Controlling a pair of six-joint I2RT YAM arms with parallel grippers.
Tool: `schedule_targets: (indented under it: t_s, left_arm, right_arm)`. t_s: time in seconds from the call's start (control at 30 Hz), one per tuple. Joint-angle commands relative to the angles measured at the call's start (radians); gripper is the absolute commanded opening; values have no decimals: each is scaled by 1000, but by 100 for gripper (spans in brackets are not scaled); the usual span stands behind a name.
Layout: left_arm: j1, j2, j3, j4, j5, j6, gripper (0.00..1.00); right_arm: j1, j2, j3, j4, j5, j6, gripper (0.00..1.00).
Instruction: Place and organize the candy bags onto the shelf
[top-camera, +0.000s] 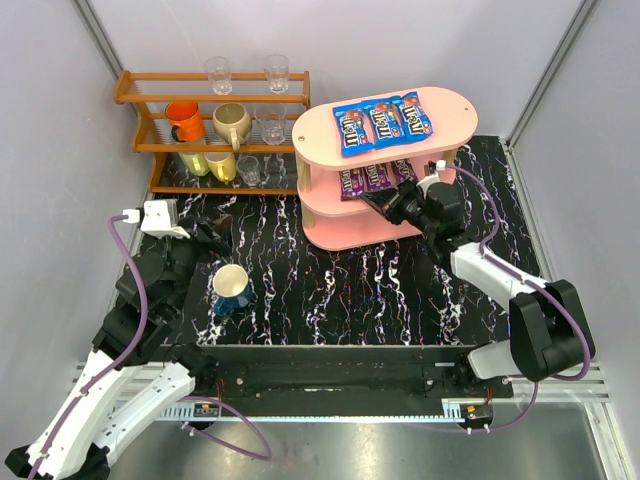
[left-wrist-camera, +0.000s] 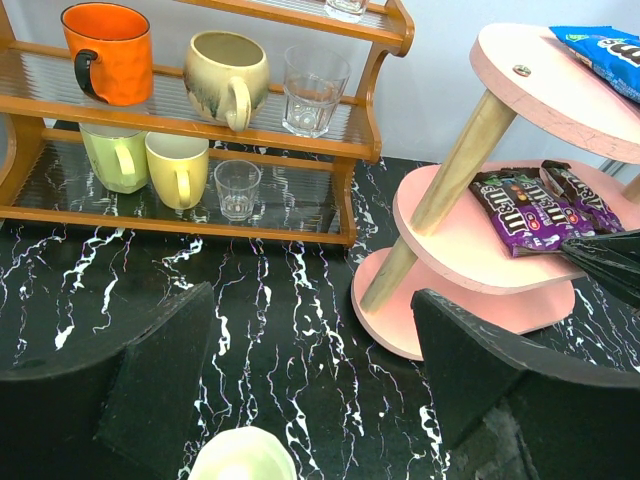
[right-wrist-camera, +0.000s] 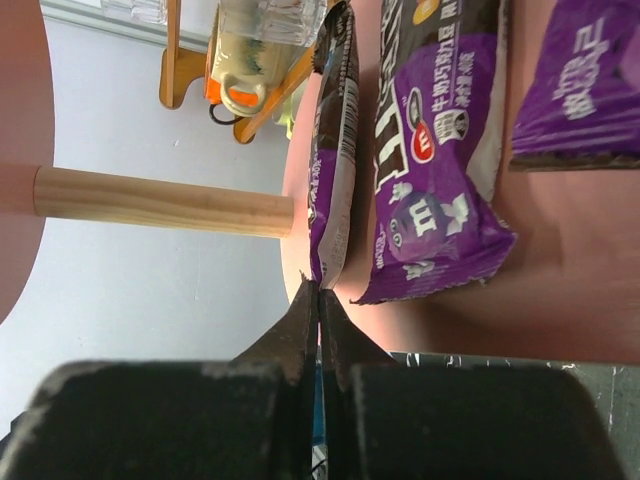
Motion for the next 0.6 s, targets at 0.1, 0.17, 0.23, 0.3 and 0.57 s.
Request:
schedule_targets:
  t_s: [0.1,0.17,0.23,0.3,0.57]
  left_arm:
    - [6,-3,17,18,-17,12,84]
    - [6,0,17,15,-17,12,84]
    - [6,3,18,17,-14,10,84]
    - [6,5,18,17,-14,12,84]
    - [6,6,14,18,-15,9,84]
  right_arm:
    - [-44,12,61,-26,-100,-46,0]
    - [-52,21,72,-35,-124,-54,0]
    - [-63,27,78,-40,-146,-58,0]
    - [-69,32,83,-41,-155,-60,0]
    - [-101,62,112,-52,-215,-71,0]
